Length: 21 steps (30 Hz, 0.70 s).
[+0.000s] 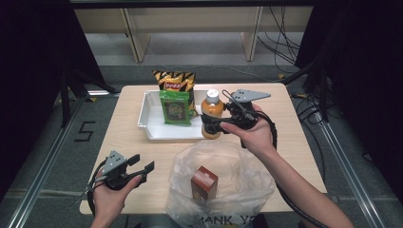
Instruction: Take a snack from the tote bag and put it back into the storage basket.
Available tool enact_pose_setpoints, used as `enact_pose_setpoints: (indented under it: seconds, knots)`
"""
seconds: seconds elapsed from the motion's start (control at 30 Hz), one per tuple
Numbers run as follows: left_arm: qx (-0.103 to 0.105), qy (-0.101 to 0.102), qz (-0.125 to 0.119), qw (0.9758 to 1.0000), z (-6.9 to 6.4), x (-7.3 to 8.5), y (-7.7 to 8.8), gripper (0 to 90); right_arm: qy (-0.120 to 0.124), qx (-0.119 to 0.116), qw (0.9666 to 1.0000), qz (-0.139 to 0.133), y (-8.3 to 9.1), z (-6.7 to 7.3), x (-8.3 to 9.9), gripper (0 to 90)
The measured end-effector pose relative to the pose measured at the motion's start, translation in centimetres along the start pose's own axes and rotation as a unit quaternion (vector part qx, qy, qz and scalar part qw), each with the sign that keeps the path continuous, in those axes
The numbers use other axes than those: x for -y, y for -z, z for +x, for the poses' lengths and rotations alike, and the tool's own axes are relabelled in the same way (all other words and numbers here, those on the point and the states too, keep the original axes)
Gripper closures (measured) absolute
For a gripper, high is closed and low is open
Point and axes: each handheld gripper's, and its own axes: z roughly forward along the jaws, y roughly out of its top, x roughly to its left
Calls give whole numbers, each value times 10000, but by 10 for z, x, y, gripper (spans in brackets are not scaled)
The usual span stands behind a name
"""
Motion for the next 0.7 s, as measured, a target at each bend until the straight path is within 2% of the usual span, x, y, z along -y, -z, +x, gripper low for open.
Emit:
enact_pose_setpoints:
  seconds: [0.1,0.17,0.2,0.23,0.33,0.43,0.47,0.5,0.6,0.67,0.7]
  knots:
    - [35,6,-28,10000,1,0,-1,340,6,36,10000,55,-3,-2,0,327]
    - [35,2,-24,10000,1,0,-1,340,-76,15,10000,42,-7,-2,1,327]
    - [36,4,-26,10000,1,0,-1,340,22,-19,10000,45,-8,-3,1,327]
    - [38,6,-25,10000,1,0,-1,340,-57,-21,10000,70,-9,-2,1,327]
    - [39,7,-28,10000,1,0,-1,340,14,24,10000,86,-13,-5,1,327]
    - [39,13,-36,10000,1,0,0,340,-95,23,9999,88,-16,-5,0,327]
    - [39,6,-31,10000,1,0,0,340,-17,0,10000,61,-17,-7,-1,327]
    - [34,11,-38,10000,1,0,-1,340,-53,14,10000,4,-19,-7,-2,327]
    - [43,1,-24,10000,1,0,-1,340,-84,10,9999,63,-21,-8,-4,327]
    - [30,2,-6,10000,1,0,0,340,-12,34,10000,57,-22,-10,-6,327]
    - [35,3,-6,10000,1,0,0,340,-104,35,9999,74,-23,-9,-7,327]
